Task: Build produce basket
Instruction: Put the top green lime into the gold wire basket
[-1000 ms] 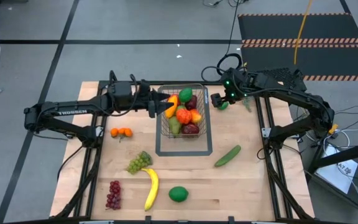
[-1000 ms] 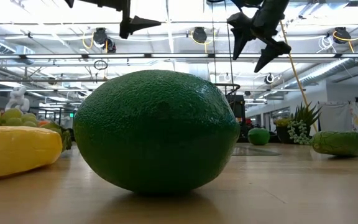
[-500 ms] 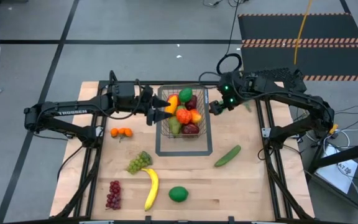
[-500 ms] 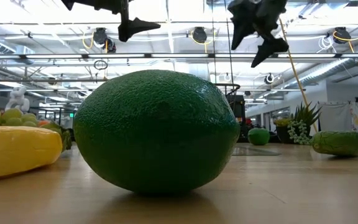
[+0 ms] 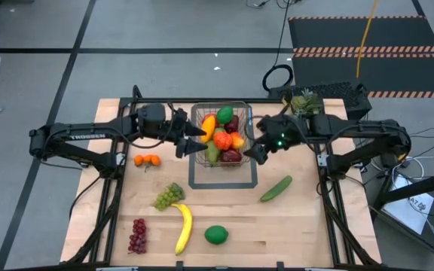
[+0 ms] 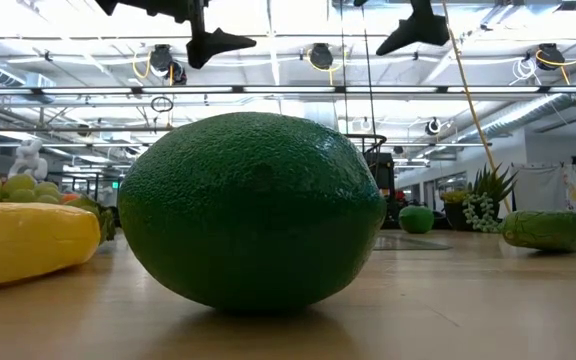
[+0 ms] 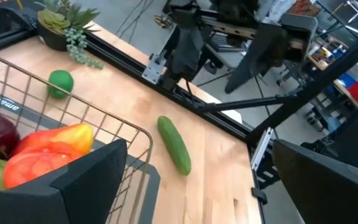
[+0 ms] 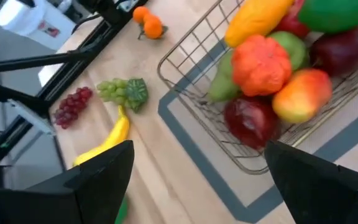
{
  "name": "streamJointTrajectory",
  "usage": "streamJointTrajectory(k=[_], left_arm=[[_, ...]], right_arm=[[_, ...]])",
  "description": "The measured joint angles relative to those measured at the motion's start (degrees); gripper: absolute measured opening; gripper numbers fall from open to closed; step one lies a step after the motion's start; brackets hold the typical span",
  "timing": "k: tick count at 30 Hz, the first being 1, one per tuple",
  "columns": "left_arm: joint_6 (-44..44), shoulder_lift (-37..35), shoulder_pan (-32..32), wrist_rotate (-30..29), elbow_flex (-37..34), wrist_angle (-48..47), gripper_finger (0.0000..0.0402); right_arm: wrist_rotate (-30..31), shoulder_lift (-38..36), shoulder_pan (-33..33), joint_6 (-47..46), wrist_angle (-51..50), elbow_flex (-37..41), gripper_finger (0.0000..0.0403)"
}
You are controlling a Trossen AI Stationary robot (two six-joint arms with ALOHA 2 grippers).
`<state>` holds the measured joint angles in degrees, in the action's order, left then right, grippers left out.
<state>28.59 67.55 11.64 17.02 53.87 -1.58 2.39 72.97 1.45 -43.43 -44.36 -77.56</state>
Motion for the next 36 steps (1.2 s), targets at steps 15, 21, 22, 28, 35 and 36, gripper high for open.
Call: streamJointTrajectory(k=[15, 21, 22, 28, 35, 36], left_arm=[[-0.9, 0.0, -2.8, -1.5, 0.0, 0.0, 0.0399], [-0.9, 0.0, -2.8, -5.0, 0.0, 0.1, 0.0399], [-0.9, 0.0, -2.8, -5.2, 0.0, 0.0, 0.0399], [-0.4, 0.0, -2.8, -8.7, 0.0, 0.0, 0.0399], [1.6, 0.0, -2.7, -15.4, 0.0, 0.0, 0.0399], [1.6, 0.0, -2.7, -15.8, 0.0, 0.0, 0.0399]], right_arm=[[13.4, 0.0, -2.2, 38.5, -1.9, 0.1, 0.0357], [18.7, 0.0, 1.8, 55.8, -2.3, 2.5, 0.0357], [18.6, 0.0, 2.8, 58.6, -2.1, 3.0, 0.0357], [13.7, 0.0, 11.0, 68.0, -0.1, 9.0, 0.0357], [1.8, 0.0, 21.5, 77.5, 1.8, 16.2, 0.0357], [0.5, 0.0, 23.0, 79.0, 2.5, 17.2, 0.0357]])
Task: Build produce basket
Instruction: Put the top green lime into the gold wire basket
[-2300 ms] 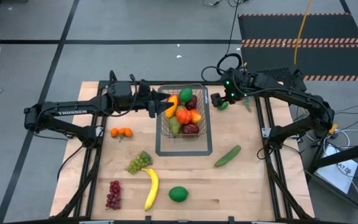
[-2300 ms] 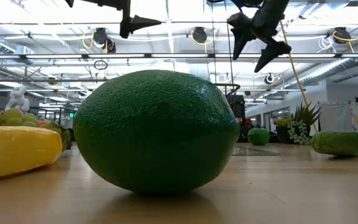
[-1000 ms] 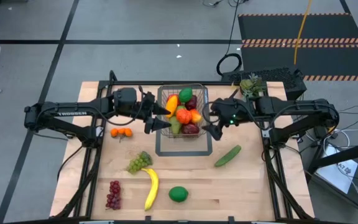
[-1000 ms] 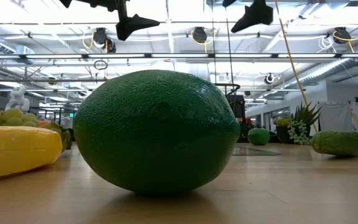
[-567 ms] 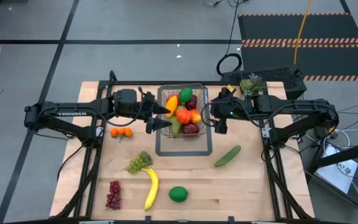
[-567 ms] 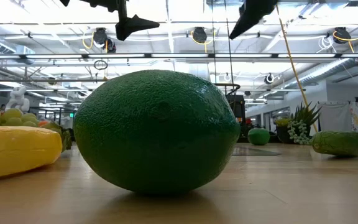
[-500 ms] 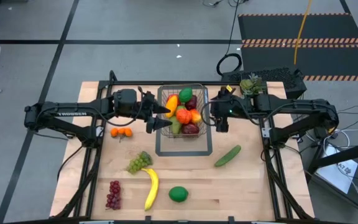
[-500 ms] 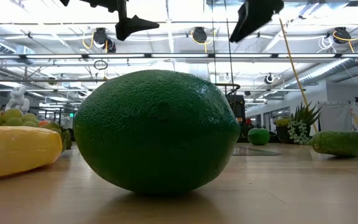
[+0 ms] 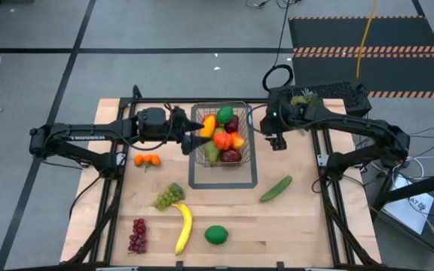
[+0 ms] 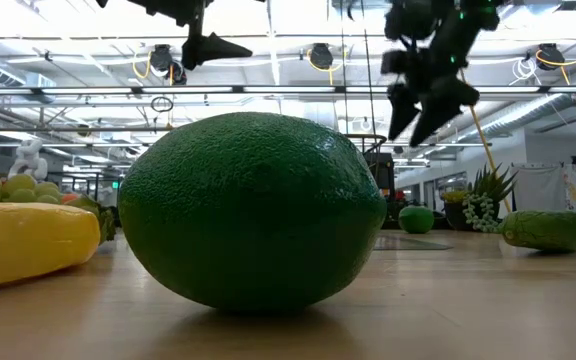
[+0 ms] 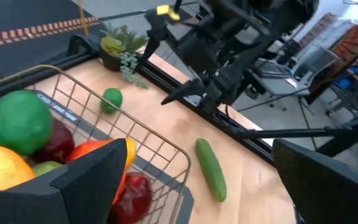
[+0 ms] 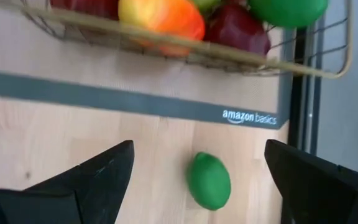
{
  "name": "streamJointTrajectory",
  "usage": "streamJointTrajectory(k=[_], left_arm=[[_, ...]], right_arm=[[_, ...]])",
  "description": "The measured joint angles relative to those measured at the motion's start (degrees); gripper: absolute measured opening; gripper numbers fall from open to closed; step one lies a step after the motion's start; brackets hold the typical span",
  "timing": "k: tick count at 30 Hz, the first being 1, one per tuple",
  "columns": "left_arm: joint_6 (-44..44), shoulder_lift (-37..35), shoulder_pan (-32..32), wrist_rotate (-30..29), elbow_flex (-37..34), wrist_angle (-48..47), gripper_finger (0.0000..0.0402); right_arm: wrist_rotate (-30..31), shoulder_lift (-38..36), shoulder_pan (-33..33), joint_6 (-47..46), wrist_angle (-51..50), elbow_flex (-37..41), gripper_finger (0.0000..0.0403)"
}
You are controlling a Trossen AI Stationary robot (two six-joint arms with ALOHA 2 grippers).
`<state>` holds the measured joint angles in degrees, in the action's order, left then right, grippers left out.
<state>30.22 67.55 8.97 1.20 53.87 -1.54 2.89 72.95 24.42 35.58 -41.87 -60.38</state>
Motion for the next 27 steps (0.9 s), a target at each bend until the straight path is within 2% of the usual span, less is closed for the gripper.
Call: streamJointTrajectory(k=[10, 14, 21, 27], left_arm=[[1.8, 0.0, 0.0, -2.5, 0.0, 0.0, 0.0399], [2.0, 0.0, 0.0, -3.6, 0.0, -0.1, 0.0399], [2.1, 0.0, 0.0, -6.6, 0.0, -0.6, 0.0399], [6.5, 0.0, 0.0, -8.5, 0.0, -0.5, 0.0399]], right_arm=[[-6.6, 0.1, 10.5, 12.6, 14.1, 10.2, 0.0357], [-9.5, 1.4, 14.0, 14.1, 17.3, 13.3, 0.0357], [-12.2, 4.6, 17.4, 19.5, 20.2, 15.2, 0.0357], [-13.8, 8.8, 20.4, 20.6, 21.9, 15.2, 0.0357]])
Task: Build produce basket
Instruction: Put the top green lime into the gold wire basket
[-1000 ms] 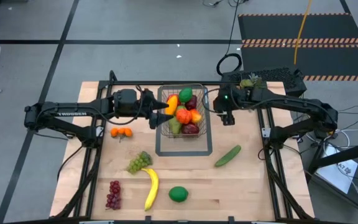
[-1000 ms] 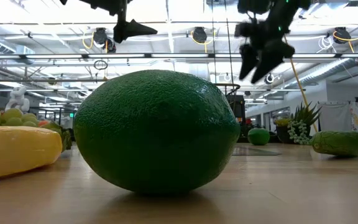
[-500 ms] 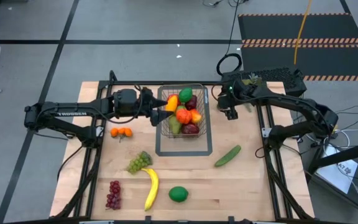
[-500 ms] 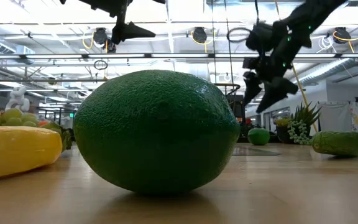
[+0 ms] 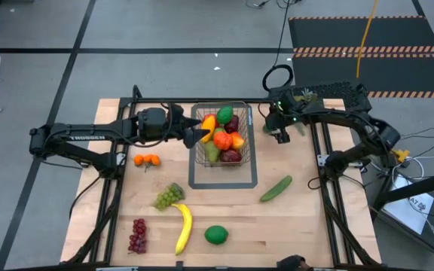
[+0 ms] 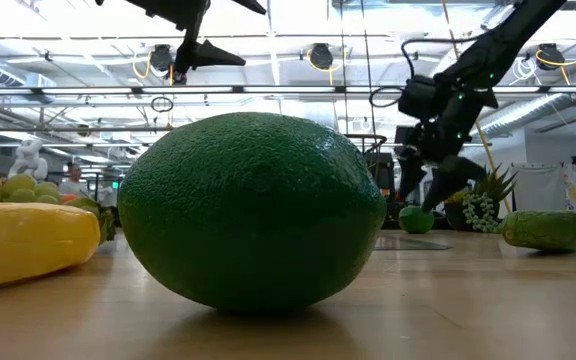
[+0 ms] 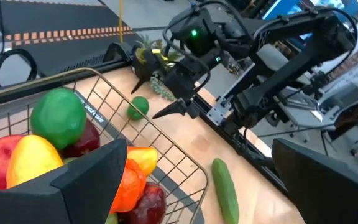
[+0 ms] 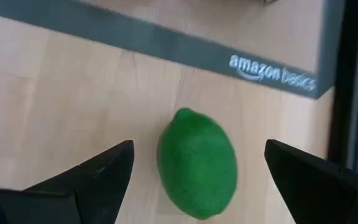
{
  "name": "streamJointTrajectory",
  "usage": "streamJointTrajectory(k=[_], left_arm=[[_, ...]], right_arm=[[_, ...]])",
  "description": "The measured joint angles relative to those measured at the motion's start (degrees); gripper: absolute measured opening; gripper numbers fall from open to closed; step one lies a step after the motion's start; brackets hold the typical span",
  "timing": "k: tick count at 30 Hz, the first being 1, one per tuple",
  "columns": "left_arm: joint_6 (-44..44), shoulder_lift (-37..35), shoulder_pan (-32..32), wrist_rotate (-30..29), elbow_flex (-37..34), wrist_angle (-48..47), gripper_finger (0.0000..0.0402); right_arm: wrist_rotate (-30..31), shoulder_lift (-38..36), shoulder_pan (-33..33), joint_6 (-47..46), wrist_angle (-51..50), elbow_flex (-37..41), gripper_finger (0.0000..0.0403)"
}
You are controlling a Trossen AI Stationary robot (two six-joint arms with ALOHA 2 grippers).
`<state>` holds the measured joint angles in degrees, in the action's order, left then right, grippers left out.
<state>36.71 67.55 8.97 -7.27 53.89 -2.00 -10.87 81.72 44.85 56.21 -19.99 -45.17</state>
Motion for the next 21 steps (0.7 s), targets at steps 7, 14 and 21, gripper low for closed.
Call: streamJointTrajectory(k=[7, 14, 21], left_arm=[[1.7, 0.0, -0.1, -2.9, 0.0, 0.0, 0.0399], [2.6, 0.0, -0.1, -4.1, 0.0, 0.2, 0.0399], [1.8, 0.0, -0.1, -4.8, 0.0, 0.9, 0.0399]], right_arm=[[-1.3, 4.4, 0.8, 1.7, 1.9, 0.0, 0.0341], [-1.1, 6.1, 1.3, 0.3, 4.8, 0.0, 0.0324], [0.4, 6.3, 1.7, -0.6, 4.6, 0.0, 0.0319]])
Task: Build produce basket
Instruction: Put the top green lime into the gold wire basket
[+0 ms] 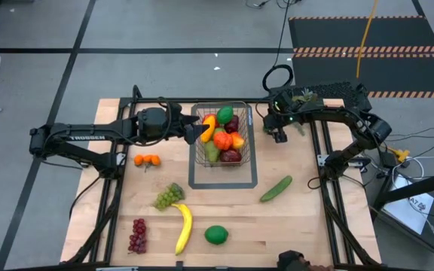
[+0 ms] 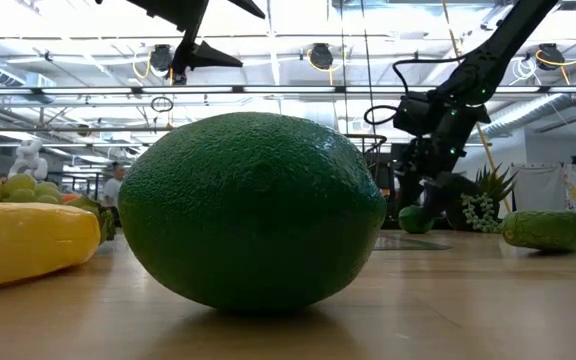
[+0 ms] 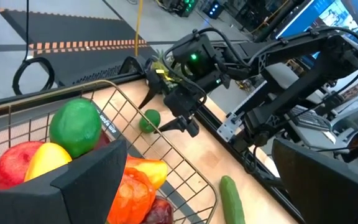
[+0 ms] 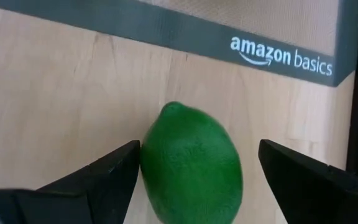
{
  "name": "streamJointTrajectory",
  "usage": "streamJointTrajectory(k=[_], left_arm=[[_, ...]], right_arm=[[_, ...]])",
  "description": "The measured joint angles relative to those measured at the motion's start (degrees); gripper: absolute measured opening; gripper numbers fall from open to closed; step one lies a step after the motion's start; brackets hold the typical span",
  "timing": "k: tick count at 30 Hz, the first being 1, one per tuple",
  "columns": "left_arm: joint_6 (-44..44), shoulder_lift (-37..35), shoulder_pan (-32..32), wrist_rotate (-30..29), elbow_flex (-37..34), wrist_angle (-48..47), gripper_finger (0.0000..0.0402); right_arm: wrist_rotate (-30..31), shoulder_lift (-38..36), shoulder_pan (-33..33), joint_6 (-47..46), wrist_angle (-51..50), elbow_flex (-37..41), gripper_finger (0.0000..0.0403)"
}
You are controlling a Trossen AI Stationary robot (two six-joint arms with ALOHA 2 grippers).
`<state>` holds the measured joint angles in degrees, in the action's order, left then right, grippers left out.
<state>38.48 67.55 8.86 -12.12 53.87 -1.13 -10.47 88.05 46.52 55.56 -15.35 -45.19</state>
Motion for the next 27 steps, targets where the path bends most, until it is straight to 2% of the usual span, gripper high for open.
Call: streamJointTrajectory(k=[7, 16, 27], left_arm=[[-1.1, 0.0, 0.0, 0.0, 0.0, 0.0, 0.0399], [-2.0, 0.0, 0.0, 0.6, 0.0, 0.4, 0.0399], [-2.1, 0.0, 0.0, 1.7, 0.0, 1.4, 0.0399]], right_arm=[[0.0, 0.0, 0.0, -0.8, -0.9, 0.0, 0.0313], [0.1, 0.0, 0.0, -1.4, -1.4, 0.0, 0.026], [1.5, -5.6, -2.9, -12.9, -5.1, 0.0, 0.0212]])
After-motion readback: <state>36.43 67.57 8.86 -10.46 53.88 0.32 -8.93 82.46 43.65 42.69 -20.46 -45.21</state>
